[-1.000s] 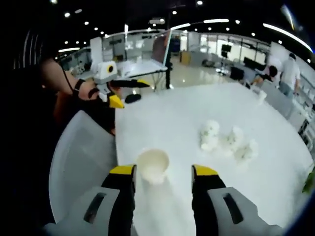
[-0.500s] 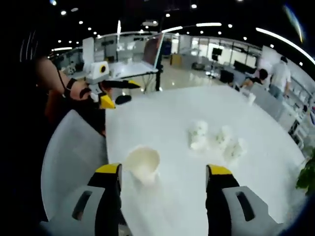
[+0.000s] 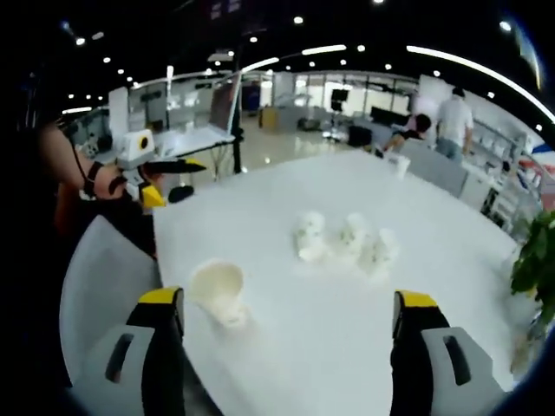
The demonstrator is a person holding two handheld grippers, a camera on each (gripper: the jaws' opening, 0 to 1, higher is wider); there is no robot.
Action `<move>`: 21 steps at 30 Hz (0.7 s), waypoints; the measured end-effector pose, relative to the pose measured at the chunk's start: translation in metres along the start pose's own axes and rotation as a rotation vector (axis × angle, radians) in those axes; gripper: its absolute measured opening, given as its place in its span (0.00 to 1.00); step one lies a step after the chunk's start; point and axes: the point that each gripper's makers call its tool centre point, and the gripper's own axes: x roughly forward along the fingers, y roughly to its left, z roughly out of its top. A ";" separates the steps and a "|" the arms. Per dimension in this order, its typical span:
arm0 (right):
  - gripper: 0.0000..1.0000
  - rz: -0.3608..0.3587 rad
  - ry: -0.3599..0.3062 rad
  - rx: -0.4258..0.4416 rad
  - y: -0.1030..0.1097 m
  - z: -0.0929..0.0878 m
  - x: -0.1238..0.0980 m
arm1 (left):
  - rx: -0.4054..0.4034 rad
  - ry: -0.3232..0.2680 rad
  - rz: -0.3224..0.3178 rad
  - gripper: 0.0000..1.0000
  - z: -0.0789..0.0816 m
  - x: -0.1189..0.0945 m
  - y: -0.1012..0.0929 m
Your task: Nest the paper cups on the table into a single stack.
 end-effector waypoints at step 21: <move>1.00 -0.153 -0.145 0.074 -0.036 -0.026 -0.027 | -0.030 -0.033 -0.020 0.95 0.009 0.007 -0.001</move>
